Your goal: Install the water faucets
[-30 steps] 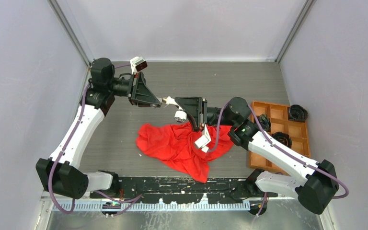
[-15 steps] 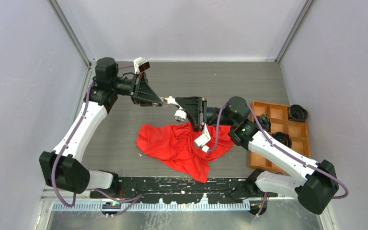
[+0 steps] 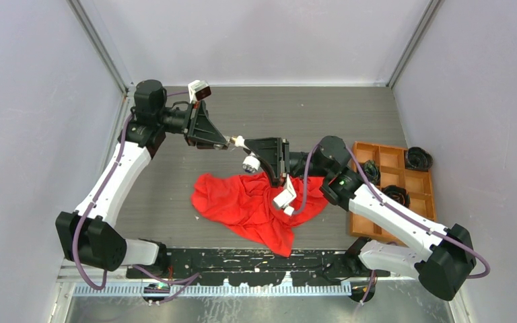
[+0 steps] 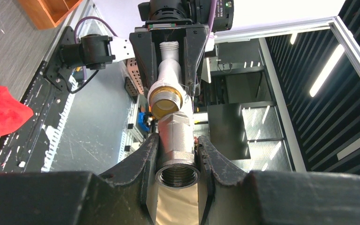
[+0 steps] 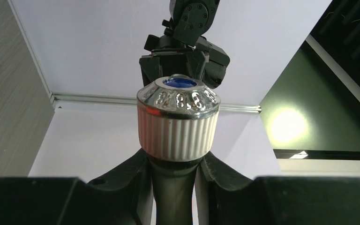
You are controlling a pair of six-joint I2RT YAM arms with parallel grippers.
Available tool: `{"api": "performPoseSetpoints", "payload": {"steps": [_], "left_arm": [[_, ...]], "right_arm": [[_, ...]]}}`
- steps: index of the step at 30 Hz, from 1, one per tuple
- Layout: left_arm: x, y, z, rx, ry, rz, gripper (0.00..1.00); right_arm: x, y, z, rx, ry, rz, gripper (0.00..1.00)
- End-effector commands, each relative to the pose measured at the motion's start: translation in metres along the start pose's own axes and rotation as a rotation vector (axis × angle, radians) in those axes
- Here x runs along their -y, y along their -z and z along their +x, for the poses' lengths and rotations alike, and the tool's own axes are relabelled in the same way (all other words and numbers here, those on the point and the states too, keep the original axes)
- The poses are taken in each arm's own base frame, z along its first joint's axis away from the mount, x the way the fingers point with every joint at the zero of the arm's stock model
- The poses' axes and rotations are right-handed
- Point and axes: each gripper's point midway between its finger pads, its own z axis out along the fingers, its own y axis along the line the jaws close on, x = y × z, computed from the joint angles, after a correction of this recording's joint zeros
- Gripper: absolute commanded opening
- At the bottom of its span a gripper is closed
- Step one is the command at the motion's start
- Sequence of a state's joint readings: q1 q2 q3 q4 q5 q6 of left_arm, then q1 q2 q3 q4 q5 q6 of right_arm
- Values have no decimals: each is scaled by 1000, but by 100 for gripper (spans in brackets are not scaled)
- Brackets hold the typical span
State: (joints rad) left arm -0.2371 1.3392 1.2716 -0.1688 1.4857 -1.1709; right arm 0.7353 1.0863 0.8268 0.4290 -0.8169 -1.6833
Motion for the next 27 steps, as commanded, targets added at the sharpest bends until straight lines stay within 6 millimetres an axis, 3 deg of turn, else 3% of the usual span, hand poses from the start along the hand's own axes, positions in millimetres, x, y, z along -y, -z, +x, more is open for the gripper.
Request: {"api": "performPoseSetpoints", "payload": {"steps": [1,14,27], "left_arm": [[14,0,7,-37,-53,20,0],[13,0,2,-28,-48,16,0],[32,2,14,-44,-115,28,0]], "right_arm": [[23,-2,-13,55,28,11,0],[30,-1,-21,70,27,3,0],[11,-8,-15,58,-8,-23,0]]}}
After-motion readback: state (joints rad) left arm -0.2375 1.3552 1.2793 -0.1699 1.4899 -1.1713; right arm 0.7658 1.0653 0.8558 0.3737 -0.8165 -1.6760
